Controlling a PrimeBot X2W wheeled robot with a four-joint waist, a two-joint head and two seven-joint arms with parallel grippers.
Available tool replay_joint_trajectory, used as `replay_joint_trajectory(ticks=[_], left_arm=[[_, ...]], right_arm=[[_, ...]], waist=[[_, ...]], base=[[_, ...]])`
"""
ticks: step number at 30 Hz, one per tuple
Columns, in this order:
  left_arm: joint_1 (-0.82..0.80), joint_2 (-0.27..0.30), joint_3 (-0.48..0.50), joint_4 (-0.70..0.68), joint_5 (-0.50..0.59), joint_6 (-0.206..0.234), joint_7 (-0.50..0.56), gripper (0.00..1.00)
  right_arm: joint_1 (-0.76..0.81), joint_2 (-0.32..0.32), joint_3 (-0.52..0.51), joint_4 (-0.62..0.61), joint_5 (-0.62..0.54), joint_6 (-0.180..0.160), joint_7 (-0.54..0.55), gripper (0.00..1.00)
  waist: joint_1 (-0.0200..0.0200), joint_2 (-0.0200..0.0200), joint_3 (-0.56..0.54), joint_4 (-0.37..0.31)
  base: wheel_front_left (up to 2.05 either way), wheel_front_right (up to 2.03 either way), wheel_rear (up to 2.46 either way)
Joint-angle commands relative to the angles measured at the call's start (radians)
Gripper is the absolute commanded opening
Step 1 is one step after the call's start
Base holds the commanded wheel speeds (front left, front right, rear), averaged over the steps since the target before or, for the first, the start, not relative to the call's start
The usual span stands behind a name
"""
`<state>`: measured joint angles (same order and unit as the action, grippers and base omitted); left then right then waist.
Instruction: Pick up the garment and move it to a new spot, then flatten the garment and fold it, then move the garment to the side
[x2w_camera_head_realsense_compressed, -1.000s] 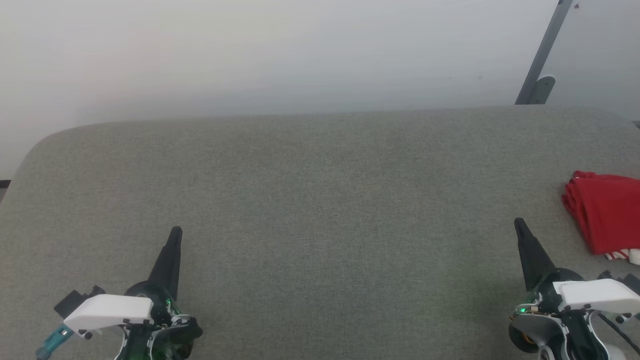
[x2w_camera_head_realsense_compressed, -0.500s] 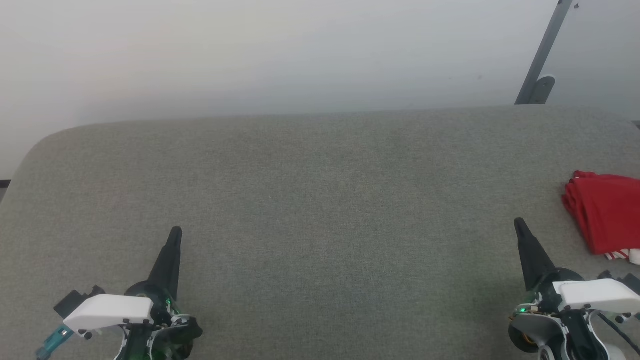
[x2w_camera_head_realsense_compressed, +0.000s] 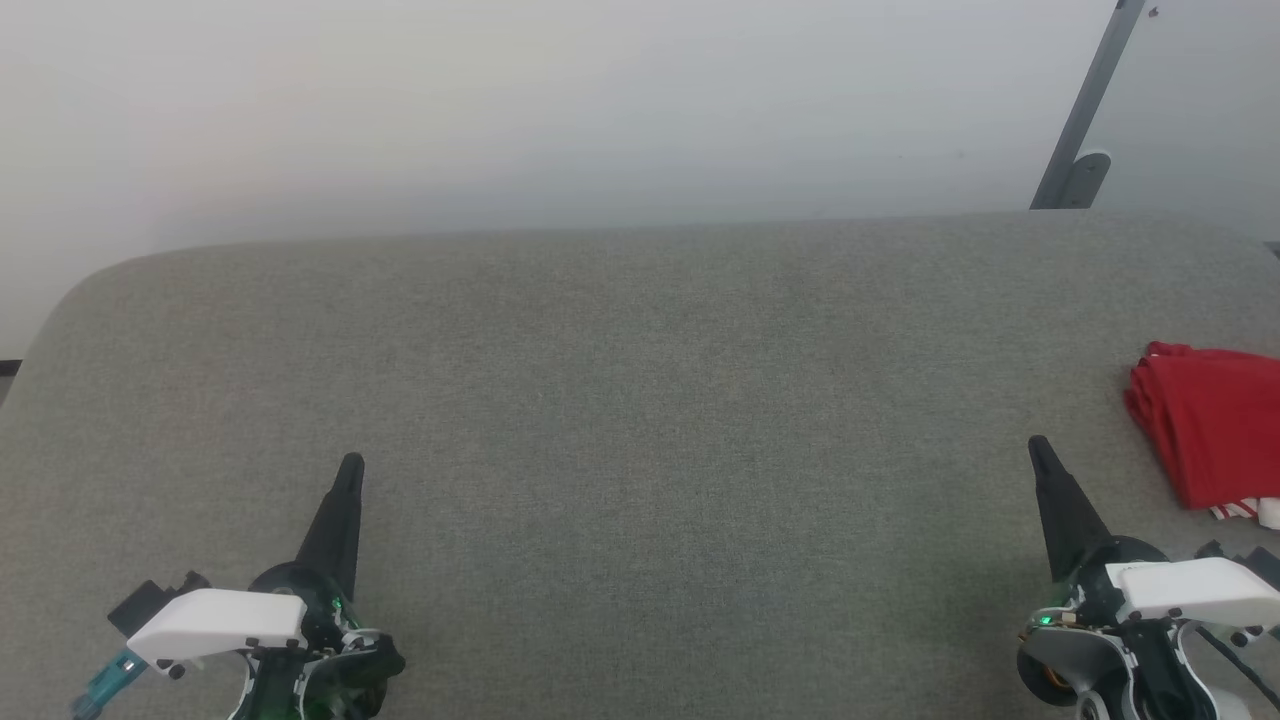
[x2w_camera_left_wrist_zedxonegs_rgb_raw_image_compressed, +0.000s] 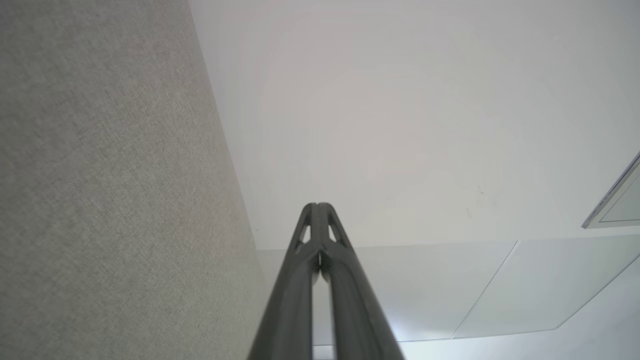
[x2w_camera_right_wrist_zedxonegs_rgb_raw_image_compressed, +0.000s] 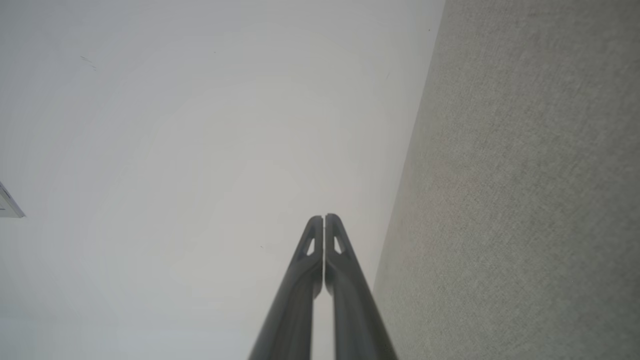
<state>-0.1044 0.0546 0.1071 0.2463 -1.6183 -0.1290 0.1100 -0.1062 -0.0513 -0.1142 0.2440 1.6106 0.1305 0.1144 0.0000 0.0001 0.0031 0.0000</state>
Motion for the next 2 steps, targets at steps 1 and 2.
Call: replay_joint_trajectory(ticks=[1, 2], left_arm=[[-0.01, -0.002, 0.005, 0.0, 0.003, -0.003, 0.004, 0.0], [-0.01, -0.002, 0.005, 0.0, 0.003, -0.003, 0.004, 0.0]], right_arm=[[-0.006, 0.004, -0.001, 0.003, 0.004, 0.0, 0.002, 0.0], [-0.006, 0.004, -0.001, 0.003, 0.004, 0.0, 0.002, 0.0]], waist=[[0.0, -0.0001, 0.0, 0.0], [0.0, -0.0001, 0.0, 0.0]], base=[[0.0, 0.0, 0.0], [0.0, 0.0, 0.0]])
